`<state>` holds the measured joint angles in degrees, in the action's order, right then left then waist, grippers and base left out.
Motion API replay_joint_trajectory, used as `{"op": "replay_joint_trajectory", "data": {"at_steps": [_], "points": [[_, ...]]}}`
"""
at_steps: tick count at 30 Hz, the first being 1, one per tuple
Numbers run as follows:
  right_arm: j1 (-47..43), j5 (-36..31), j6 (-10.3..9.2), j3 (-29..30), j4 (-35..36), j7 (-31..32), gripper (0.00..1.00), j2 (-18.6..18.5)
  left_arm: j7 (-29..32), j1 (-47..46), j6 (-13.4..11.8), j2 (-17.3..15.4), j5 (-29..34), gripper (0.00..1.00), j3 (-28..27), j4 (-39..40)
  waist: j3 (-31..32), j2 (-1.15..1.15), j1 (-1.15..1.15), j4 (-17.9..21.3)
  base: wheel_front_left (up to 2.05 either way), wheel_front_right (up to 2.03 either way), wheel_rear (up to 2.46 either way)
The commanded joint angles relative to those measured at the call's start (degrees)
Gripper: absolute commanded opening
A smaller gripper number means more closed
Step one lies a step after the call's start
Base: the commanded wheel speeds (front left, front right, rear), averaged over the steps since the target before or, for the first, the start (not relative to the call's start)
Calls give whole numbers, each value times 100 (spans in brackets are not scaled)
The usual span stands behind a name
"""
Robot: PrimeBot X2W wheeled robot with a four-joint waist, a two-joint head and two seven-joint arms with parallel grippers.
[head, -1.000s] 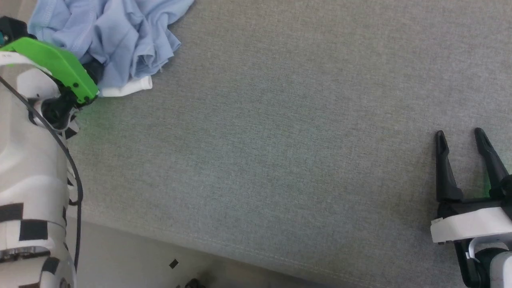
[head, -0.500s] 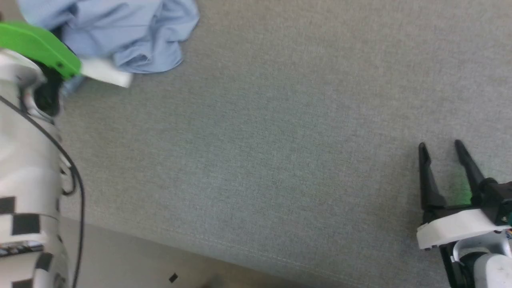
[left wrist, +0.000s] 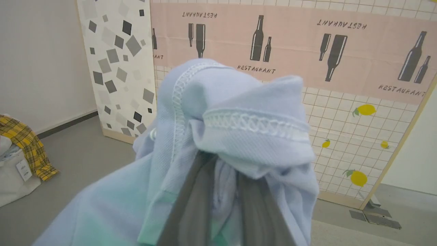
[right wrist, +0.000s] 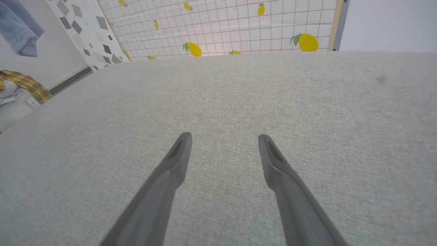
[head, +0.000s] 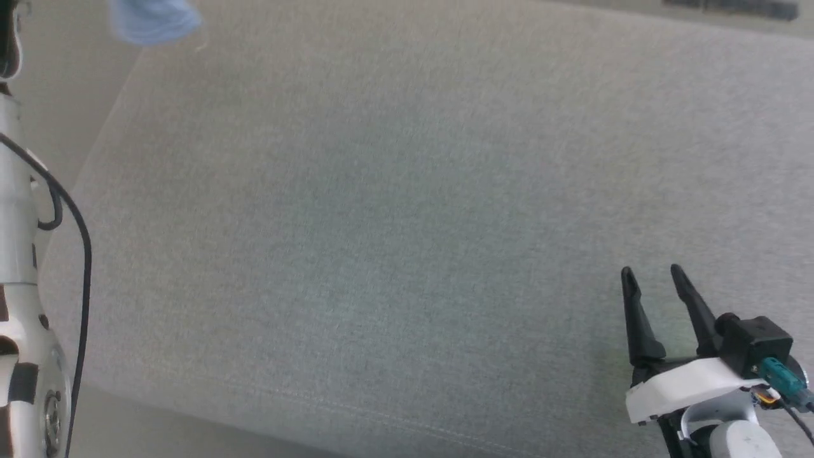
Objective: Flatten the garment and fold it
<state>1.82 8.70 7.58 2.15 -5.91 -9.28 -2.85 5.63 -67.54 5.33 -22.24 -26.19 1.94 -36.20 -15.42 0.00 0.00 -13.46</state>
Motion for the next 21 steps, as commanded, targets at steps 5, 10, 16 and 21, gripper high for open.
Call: {"op": "replay_joint_trajectory", "data": {"at_steps": [5, 10, 16, 21], "points": [[17, 116, -9, -39, -282, -172, 100, -3, 234, -132, 117, 290, -100, 0, 300, 178, 774, 0, 0, 621, 0, 0, 0], [30, 137, -9, 28, -431, -246, 100, -3, 409, -45, 162, 648, -260, 0, 596, 234, 974, 0, 0, 1019, 0, 0, 0], [2, 153, -9, 102, -509, -279, 100, -3, 536, 270, 189, 1088, -518, 0, 883, 221, 1044, 0, 0, 1507, 0, 0, 0], [-28, 178, -9, 143, -527, -298, 100, -3, 720, 752, 198, 1322, -534, 0, 1240, 70, 1027, 0, 0, 1808, 0, 0, 0]]}}
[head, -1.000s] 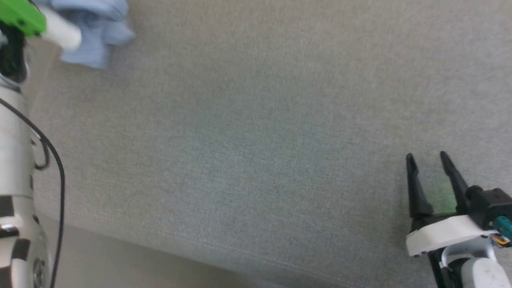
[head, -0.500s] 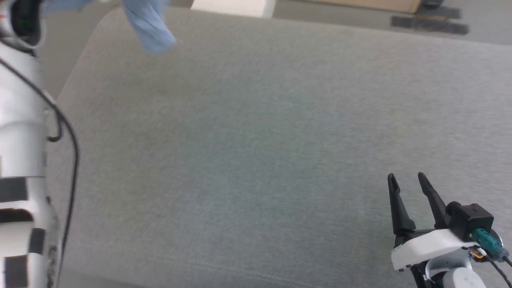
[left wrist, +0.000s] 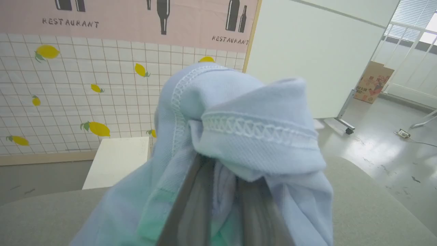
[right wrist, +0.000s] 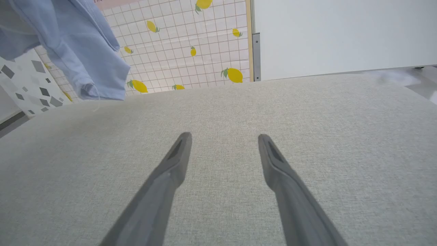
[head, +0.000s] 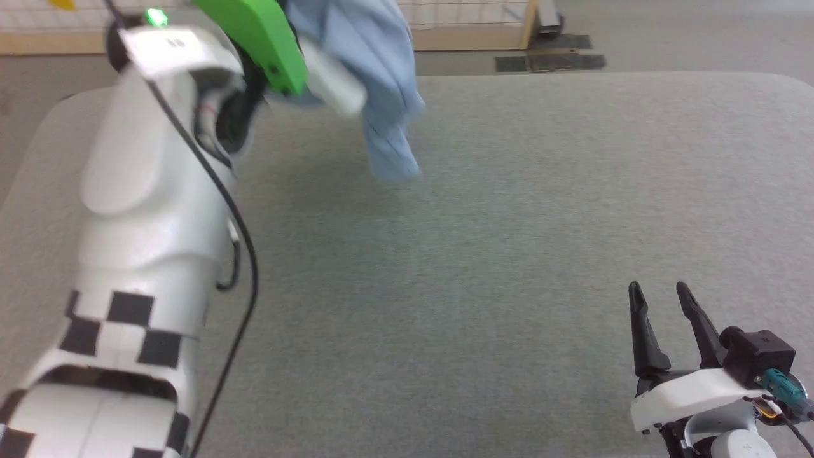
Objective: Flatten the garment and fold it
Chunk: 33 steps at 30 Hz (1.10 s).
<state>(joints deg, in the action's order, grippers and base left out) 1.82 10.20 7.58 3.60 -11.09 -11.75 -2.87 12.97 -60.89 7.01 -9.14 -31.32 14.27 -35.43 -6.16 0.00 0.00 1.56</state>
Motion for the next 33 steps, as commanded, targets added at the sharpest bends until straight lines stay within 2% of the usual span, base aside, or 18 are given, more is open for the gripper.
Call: {"op": "replay_joint_trajectory", "data": {"at_steps": [1, 10, 19, 20, 21, 26, 33], "points": [[-28, 30, -9, -4, -8, -57, 100, 0, 21, 215, 29, 48, 22, 0, 114, -52, 96, 0, 0, 357, 0, 0, 0], [-42, 93, -9, 4, 12, -91, 100, 0, 511, 1378, 40, 381, 343, 0, 1227, -866, -75, 0, 0, 495, 0, 0, 0], [-2, 185, -9, -82, -79, -156, 100, 0, 1105, 2214, 45, 591, -54, 0, 1774, -1639, -178, 0, 0, 510, 0, 0, 0], [4, 193, -9, -84, -91, -162, 100, 0, 1107, 2230, 45, 598, -118, 5, 1769, -1652, -180, 0, 0, 498, 0, 0, 0], [13, 200, -9, -87, -109, -169, 100, 0, 1073, 2223, 45, 603, -182, 100, 1757, -1645, -175, 0, 0, 479, 0, 0, 0], [19, 191, -9, -69, -166, -193, 100, 0, 952, 2033, 46, 618, -711, 100, 1419, -1453, -89, 0, 0, 333, 0, 0, 0], [-56, 127, -9, -12, -161, -176, 100, 0, 946, 1731, 46, 562, -1482, 100, 827, -640, 190, 0, 0, -3, 0, 0, 0]]}}
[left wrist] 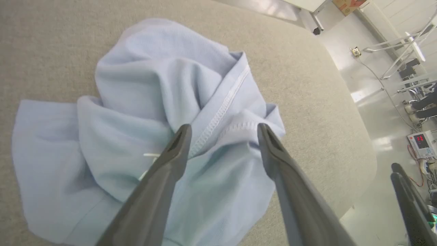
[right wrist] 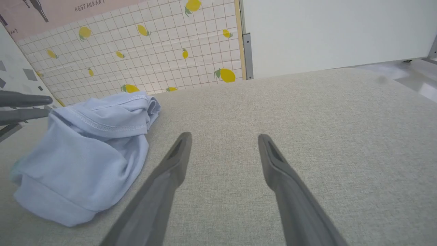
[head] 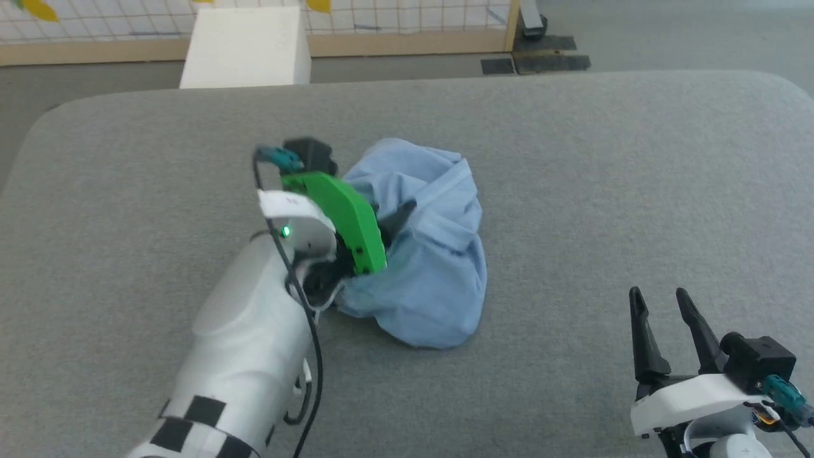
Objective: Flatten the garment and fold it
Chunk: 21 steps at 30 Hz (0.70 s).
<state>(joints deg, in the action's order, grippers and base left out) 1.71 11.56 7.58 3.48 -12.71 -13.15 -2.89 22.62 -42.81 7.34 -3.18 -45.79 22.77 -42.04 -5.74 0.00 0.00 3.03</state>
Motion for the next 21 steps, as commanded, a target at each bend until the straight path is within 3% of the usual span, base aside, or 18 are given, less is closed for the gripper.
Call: {"op": "replay_joint_trajectory", "data": {"at_steps": [1, 6, 15, 21], "points": [[-58, -21, -9, 10, 10, -29, 100, 2, -75, -102, 5, -86, -117, 100, -139, 184, 200, 0, 0, -209, 0, 0, 0], [-71, -57, -9, 41, 69, 11, 100, 2, -821, 7, -204, -473, -35, 100, -551, 872, 388, 0, 0, -381, 0, 0, 0], [-73, -138, -9, 152, 232, 132, 100, 2, -3080, 1177, -726, -1348, 920, 100, -1031, 1821, 569, 0, 0, -537, 0, 0, 0], [-132, -139, -9, 202, 263, 156, 100, 2, -3677, 2139, -934, -1592, 1522, 100, -983, 2346, 648, 0, 0, -577, 0, 0, 0]]}}
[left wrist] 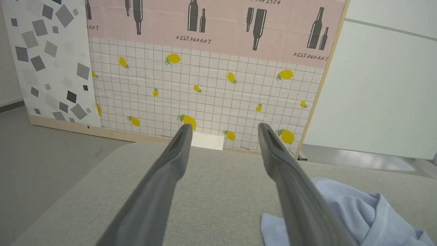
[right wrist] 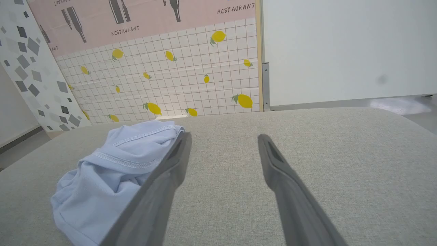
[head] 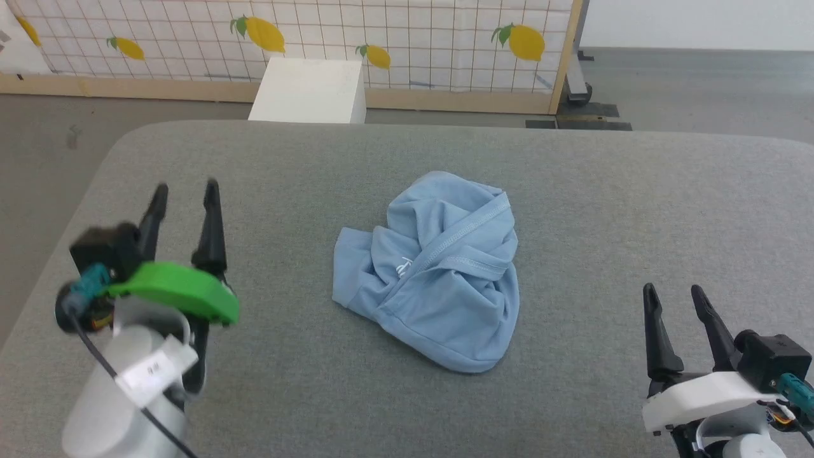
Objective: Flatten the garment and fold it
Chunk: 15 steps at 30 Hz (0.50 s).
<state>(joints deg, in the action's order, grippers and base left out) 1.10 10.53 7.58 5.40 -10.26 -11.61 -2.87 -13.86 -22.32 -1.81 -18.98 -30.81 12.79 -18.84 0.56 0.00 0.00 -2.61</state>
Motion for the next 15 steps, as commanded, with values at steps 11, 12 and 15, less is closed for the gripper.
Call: {"op": "replay_joint_trajectory", "data": {"at_steps": [11, 12, 15], "points": [[-135, 8, -9, 54, -12, 10, 100, 0, -100, 1169, -64, 153, 186, 100, 149, 193, 32, 0, 0, -2, 0, 0, 0], [-125, 5, -9, 54, -11, 27, 100, 0, -100, 1186, -64, 163, 184, 100, 163, 192, 15, 0, 0, -13, 0, 0, 0], [0, -3, -9, 6, -4, 155, 100, 0, -95, 1174, -62, 193, 155, 100, 175, 196, -70, 0, 0, -63, 0, 0, 0]]}}
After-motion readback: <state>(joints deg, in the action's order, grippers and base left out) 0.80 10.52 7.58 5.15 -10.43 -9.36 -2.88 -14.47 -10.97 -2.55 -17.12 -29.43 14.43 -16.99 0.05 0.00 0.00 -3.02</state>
